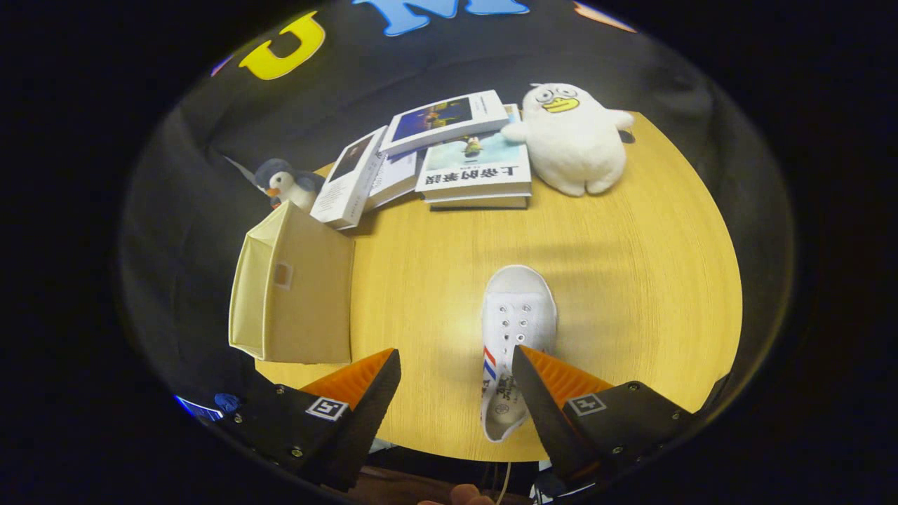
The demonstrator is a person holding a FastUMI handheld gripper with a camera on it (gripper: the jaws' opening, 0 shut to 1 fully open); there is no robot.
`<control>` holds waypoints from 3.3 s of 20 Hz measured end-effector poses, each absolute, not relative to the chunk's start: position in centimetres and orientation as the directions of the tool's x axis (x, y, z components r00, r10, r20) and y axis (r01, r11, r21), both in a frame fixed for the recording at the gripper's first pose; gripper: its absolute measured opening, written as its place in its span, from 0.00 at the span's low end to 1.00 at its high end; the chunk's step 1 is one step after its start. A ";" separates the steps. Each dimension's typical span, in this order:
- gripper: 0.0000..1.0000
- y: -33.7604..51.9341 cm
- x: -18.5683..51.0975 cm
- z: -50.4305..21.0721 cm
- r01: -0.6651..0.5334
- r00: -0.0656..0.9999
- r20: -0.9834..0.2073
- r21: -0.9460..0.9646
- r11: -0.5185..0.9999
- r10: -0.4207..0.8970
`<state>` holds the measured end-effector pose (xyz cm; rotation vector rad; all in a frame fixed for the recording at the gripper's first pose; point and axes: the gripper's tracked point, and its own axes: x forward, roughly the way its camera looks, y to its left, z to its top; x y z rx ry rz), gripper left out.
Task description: Open the storage box then place both shoes into the box .Put the left shoe in first, then the right shoe, with the right side of both shoes facing outward in a uniform manner.
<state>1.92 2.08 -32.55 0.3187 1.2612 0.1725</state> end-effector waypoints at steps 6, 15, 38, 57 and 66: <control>0.97 -2.2 -1.5 -36.0 0.076 0.207 -0.955 0.235 0.969 0.215; 0.98 -4.4 -3.7 -43.0 0.031 0.101 -0.989 0.112 0.993 0.109; 0.00 1.4 1.1 -31.7 -0.012 0.265 -0.922 0.290 0.957 0.283; 0.00 20.5 7.7 -23.1 -0.381 0.234 -0.872 0.324 0.866 0.429; 0.00 28.8 9.7 -24.9 -0.461 0.174 -0.890 0.304 0.834 0.421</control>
